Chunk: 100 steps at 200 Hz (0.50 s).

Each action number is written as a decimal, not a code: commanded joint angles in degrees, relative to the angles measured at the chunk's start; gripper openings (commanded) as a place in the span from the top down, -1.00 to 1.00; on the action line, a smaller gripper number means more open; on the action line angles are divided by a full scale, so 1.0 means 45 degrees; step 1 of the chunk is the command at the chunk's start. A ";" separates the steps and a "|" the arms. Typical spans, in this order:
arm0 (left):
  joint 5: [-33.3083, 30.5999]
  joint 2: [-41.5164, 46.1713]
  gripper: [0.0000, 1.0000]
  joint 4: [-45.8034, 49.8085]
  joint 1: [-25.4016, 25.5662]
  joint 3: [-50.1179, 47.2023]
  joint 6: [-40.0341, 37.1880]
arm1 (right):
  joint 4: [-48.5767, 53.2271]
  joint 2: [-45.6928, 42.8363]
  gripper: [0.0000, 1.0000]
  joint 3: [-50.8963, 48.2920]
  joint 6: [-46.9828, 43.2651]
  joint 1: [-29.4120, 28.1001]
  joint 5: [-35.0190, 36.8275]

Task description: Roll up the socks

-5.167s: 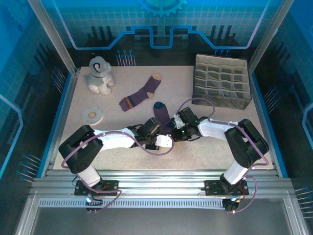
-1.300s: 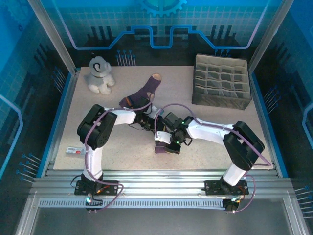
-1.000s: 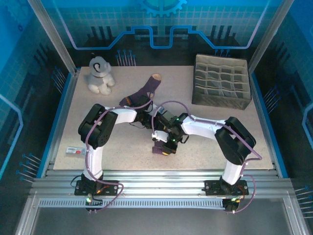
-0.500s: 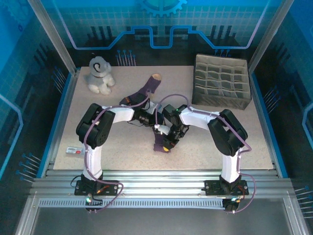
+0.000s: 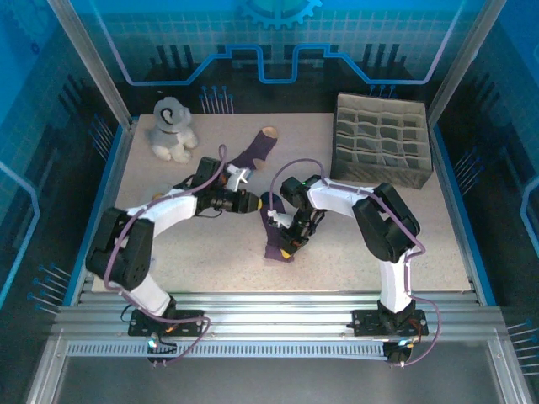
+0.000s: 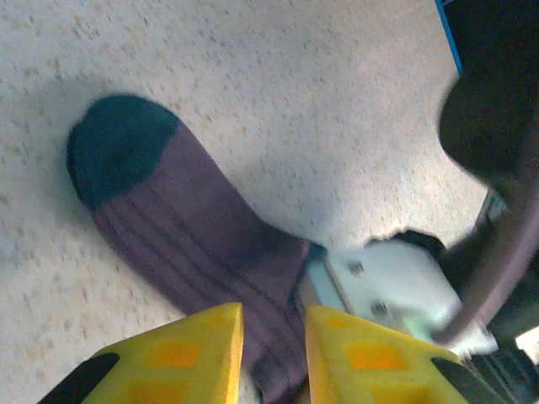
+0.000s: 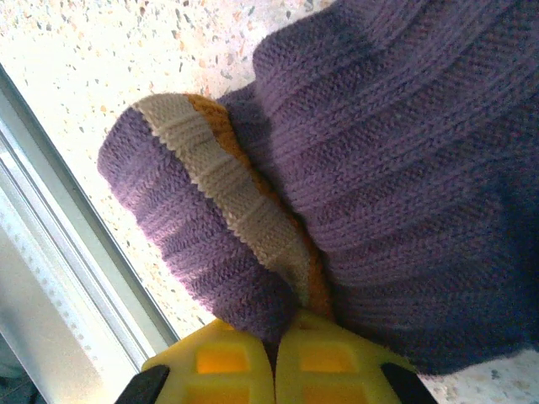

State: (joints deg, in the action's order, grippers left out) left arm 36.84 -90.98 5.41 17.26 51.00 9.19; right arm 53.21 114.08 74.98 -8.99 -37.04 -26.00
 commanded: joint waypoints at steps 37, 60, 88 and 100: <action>-0.1618 0.3367 0.38 -0.4978 0.2431 -0.4705 -0.1592 | 0.0143 0.1073 1.00 0.0132 -0.0075 0.0295 0.1467; -0.2321 0.3992 0.30 -0.6701 0.3482 -0.5995 -0.2386 | 0.0177 0.1133 1.00 0.0212 -0.0166 0.0306 0.1365; -0.2805 0.3984 0.26 -0.7215 0.4118 -0.6557 -0.3209 | 0.0246 0.1172 1.00 0.0231 -0.0281 0.0326 0.1305; -0.2799 0.3802 0.26 -0.7270 0.4213 -0.6591 -0.3445 | 0.0265 0.1172 1.00 0.0213 -0.0326 0.0357 0.1286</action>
State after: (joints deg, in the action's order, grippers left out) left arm 26.79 -73.78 -20.99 35.14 22.28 -1.06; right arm 55.24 115.74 76.62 -9.54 -36.56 -27.05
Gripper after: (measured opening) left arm 0.367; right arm 0.043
